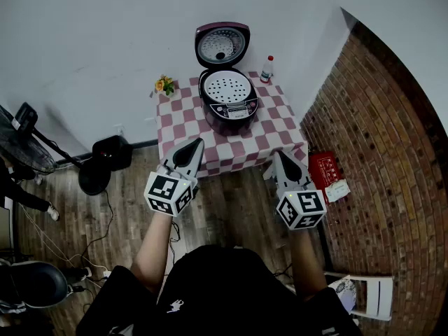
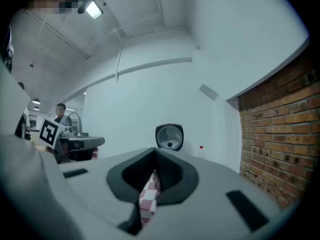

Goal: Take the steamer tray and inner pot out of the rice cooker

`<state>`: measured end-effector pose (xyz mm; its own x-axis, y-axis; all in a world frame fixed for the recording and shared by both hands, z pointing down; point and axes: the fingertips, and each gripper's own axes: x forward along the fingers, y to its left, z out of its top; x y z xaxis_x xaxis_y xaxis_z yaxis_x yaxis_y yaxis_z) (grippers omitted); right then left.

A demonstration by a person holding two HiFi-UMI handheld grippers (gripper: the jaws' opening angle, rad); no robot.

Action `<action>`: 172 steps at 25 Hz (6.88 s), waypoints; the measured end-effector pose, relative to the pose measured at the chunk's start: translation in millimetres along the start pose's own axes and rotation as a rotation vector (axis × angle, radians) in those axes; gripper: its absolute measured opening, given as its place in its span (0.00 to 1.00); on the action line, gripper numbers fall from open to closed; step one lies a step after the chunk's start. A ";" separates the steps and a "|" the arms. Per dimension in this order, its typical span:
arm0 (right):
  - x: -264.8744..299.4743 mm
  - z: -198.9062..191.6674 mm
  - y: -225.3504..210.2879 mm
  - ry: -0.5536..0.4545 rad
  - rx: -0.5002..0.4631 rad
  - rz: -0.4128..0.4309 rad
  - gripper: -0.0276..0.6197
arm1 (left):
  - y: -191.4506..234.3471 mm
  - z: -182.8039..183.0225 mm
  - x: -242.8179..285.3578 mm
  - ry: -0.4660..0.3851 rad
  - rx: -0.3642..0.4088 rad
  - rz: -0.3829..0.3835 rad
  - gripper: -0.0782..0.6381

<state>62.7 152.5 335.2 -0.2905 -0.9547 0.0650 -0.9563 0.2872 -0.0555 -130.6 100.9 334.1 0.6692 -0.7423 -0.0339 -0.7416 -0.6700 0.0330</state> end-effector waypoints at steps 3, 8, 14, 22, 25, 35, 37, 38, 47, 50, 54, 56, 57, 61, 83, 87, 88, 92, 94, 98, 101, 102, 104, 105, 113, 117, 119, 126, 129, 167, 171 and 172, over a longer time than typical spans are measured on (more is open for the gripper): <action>3.0 0.4 1.3 -0.019 0.038 -0.012 0.05 | 7.5 -1.7 -3.4 -0.002 -0.003 -0.003 0.11; 7.2 -2.9 8.8 -0.015 0.041 -0.027 0.05 | 23.0 -3.3 -10.6 -0.013 -0.022 0.004 0.11; 10.3 -10.6 29.4 0.002 0.032 -0.025 0.05 | 41.6 -13.3 -22.3 -0.012 0.008 0.028 0.11; 19.3 -20.9 46.6 0.049 0.006 -0.015 0.05 | 56.5 -22.3 -35.5 -0.013 -0.069 0.003 0.11; 28.3 -19.8 40.8 0.043 0.023 -0.013 0.05 | 67.2 -25.2 -32.8 -0.004 -0.083 0.027 0.11; 71.6 -24.5 -16.8 0.037 0.053 0.009 0.05 | 63.2 -47.1 32.1 0.067 -0.028 0.027 0.11; 81.5 -24.4 -35.5 0.036 0.058 0.010 0.05 | 64.0 -48.1 50.7 0.067 -0.030 0.038 0.11; 86.6 -24.4 -44.6 0.036 0.062 0.013 0.05 | 64.9 -48.0 59.9 0.065 -0.035 0.049 0.11; 135.0 -28.2 -108.2 0.060 0.083 0.097 0.05 | 64.2 -43.5 133.0 0.081 -0.036 0.122 0.11; 149.9 -29.6 -124.6 0.060 0.092 0.117 0.05 | 66.9 -45.5 149.2 0.096 -0.043 0.154 0.11; 170.2 -37.0 -143.8 0.073 0.096 0.144 0.05 | 68.9 -50.0 170.8 0.109 -0.041 0.177 0.11; 179.2 -41.3 -152.6 0.081 0.097 0.159 0.05 | 68.3 -51.5 181.7 0.113 -0.014 0.183 0.11; 183.7 -43.1 -156.2 0.085 0.097 0.168 0.05 | 68.3 -52.1 185.9 0.116 0.001 0.189 0.11; 202.9 -49.8 -164.2 0.101 0.092 0.200 0.05 | 75.0 -56.7 195.3 0.130 0.009 0.221 0.11; 332.5 -78.0 -187.5 0.247 0.020 0.130 0.05 | 209.4 -119.4 269.0 0.270 -0.132 0.283 0.11; 357.6 -86.9 -187.9 0.298 -0.024 0.122 0.05 | 232.8 -128.6 279.2 0.278 -0.158 0.279 0.11; 363.3 -89.6 -187.2 0.311 -0.036 0.123 0.05 | 237.9 -131.5 281.1 0.282 -0.166 0.277 0.11; 383.9 -98.2 -186.9 0.350 -0.065 0.119 0.05 | 250.4 -143.6 291.3 0.314 -0.176 0.262 0.11; 393.8 -105.4 -186.8 0.373 -0.080 0.123 0.05 | 252.3 -150.8 295.0 0.327 -0.195 0.259 0.14; 415.2 -120.9 -190.5 0.423 -0.113 0.149 0.05 | 258.1 -164.6 301.8 0.353 -0.227 0.274 0.18; 429.8 -127.7 -196.7 0.459 -0.131 0.183 0.05 | 261.0 -172.5 307.7 0.386 -0.244 0.289 0.22; 434.9 -129.2 -198.1 0.469 -0.136 0.197 0.05 | 261.6 -174.9 309.1 0.399 -0.250 0.295 0.25; 445.5 -133.6 -200.2 0.493 -0.146 0.225 0.07 | 262.9 -180.2 312.5 0.428 -0.253 0.306 0.30; 451.1 -136.4 -200.8 0.504 -0.151 0.240 0.08 | 264.0 -183.0 314.4 0.443 -0.253 0.313 0.33; 480.5 -165.3 -199.0 0.610 -0.192 0.332 0.28 | 268.7 -203.5 326.7 0.580 -0.216 0.347 0.49; 486.0 -178.8 -197.2 0.673 -0.233 0.349 0.36 | 267.7 -213.9 331.0 0.652 -0.176 0.356 0.52; 487.6 -183.9 -197.3 0.698 -0.249 0.345 0.39 | 268.9 -218.0 331.7 0.689 -0.148 0.367 0.53; 493.4 -190.3 -195.3 0.711 -0.337 0.303 0.40 | 271.8 -236.6 332.2 0.792 -0.038 0.389 0.51; 494.2 -184.8 -187.3 0.709 -0.326 0.322 0.40 | 272.2 -239.5 332.8 0.804 -0.024 0.382 0.50; 501.9 -159.7 -187.0 0.548 -0.394 0.233 0.15 | 269.0 -222.4 323.5 0.770 0.020 0.383 0.32; 501.3 -154.8 -187.1 0.522 -0.473 0.215 0.14 | 264.9 -224.7 323.5 0.779 0.029 0.373 0.31; 501.9 -153.5 -187.4 0.517 -0.487 0.211 0.14 | 264.0 -225.2 324.1 0.778 0.030 0.370 0.30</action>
<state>90.9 -368.5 531.1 -0.3338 -0.7509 0.5699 -0.7501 0.5777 0.3218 -98.8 -317.3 556.7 0.2178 -0.7114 0.6682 -0.9119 -0.3923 -0.1205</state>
